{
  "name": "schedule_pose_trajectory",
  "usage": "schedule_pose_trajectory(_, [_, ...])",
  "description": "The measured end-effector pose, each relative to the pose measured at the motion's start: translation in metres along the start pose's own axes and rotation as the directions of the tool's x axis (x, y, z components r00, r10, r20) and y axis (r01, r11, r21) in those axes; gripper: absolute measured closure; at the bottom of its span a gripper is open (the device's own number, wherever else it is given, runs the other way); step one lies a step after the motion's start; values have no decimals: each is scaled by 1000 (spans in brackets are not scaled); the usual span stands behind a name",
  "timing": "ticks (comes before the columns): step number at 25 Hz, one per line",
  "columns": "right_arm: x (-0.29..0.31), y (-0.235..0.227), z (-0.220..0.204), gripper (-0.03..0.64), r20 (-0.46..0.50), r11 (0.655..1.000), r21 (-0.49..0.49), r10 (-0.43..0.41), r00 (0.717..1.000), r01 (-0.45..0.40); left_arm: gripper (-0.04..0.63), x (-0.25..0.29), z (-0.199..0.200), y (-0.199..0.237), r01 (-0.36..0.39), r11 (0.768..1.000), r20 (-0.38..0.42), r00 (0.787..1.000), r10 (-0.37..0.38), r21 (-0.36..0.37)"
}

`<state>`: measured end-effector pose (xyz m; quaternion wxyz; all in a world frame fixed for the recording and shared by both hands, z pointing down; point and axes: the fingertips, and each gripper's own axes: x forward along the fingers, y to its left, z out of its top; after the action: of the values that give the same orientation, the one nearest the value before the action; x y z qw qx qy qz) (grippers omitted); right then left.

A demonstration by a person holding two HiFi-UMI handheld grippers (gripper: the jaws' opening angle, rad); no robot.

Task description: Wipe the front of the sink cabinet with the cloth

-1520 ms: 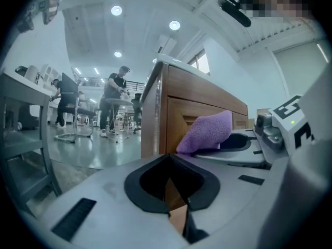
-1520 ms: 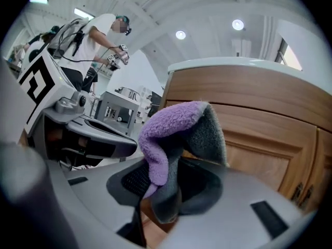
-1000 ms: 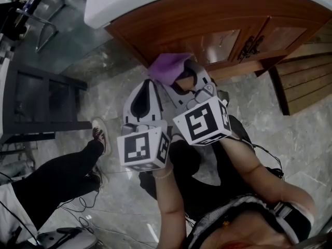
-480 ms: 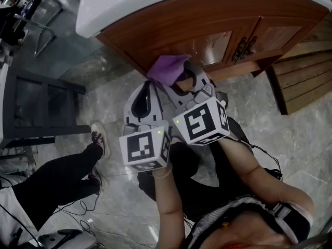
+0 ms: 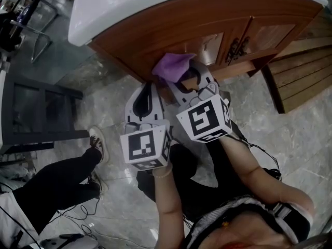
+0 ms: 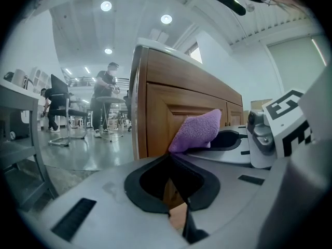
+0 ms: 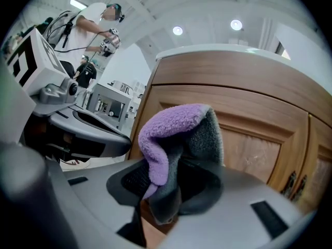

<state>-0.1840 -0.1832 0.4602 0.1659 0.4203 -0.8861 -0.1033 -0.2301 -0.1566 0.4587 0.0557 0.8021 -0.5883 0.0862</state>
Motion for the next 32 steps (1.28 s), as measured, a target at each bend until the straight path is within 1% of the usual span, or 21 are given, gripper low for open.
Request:
schedule_pose_trajectory(7, [-10, -18, -8, 435, -15, 999, 15, -36, 999, 37, 595, 9, -3, -11, 23, 1000, -4, 1000, -23, 17])
schedule_pose_trajectory(14, [-20, -36, -20, 434, -40, 997, 13, -82, 996, 82, 595, 18, 1, -29, 71, 997, 1, 997, -71, 19])
schedule_pose_trajectory(17, [-27, -49, -25, 434, -61, 993, 14, -118, 991, 119, 595, 20, 2, -36, 88, 996, -2, 996, -88, 27])
schedule_pose_trajectory(23, [-37, -68, -36, 434, -83, 986, 28, -162, 983, 165, 595, 25, 1, -44, 107, 994, -3, 994, -107, 25])
schedule_pose_trajectory(32, [-57, -102, -55, 434, -121, 968, 37, -240, 963, 246, 595, 32, 1, -55, 139, 990, -1, 990, -139, 10])
